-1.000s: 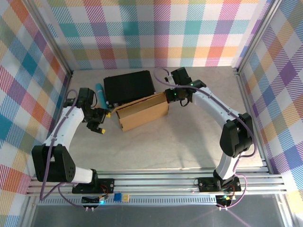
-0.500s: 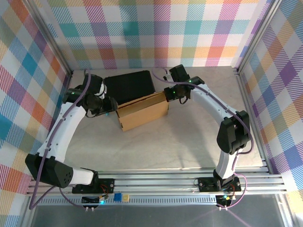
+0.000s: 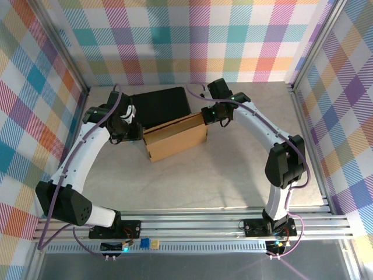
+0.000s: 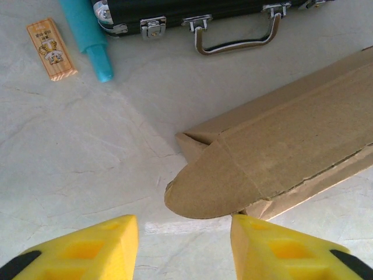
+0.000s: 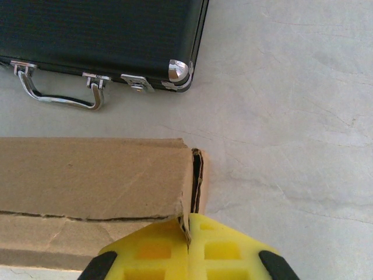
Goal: Fold the paper box
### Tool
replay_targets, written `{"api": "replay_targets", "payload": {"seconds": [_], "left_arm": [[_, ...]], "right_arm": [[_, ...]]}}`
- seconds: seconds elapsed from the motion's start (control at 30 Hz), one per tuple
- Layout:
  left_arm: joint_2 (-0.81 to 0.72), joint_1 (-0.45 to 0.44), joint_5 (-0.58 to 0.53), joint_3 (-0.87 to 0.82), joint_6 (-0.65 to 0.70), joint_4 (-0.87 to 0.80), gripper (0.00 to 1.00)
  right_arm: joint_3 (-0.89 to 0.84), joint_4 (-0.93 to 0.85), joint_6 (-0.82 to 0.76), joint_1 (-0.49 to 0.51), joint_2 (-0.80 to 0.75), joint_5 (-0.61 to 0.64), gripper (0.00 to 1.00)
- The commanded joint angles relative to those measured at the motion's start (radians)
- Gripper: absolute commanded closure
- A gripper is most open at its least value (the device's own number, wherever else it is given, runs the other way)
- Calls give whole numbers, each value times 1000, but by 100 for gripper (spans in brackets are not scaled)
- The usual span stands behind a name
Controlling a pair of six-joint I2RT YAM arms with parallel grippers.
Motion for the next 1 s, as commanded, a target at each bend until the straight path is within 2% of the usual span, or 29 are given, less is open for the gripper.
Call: {"api": "replay_targets", "payload": {"seconds": [0.0, 0.37, 0.73, 0.97], "left_arm": [[26, -8, -4, 2, 10, 20, 58], [68, -10, 35, 14, 13, 48, 69], [91, -10, 14, 16, 25, 82, 70], [102, -10, 22, 9, 12, 102, 89]], "right_arm": [[-7, -132, -18, 4, 53, -19, 100], [2, -139, -14, 4, 61, -26, 100], [14, -144, -16, 4, 70, -28, 100], [14, -148, -18, 1, 70, -28, 100]]}}
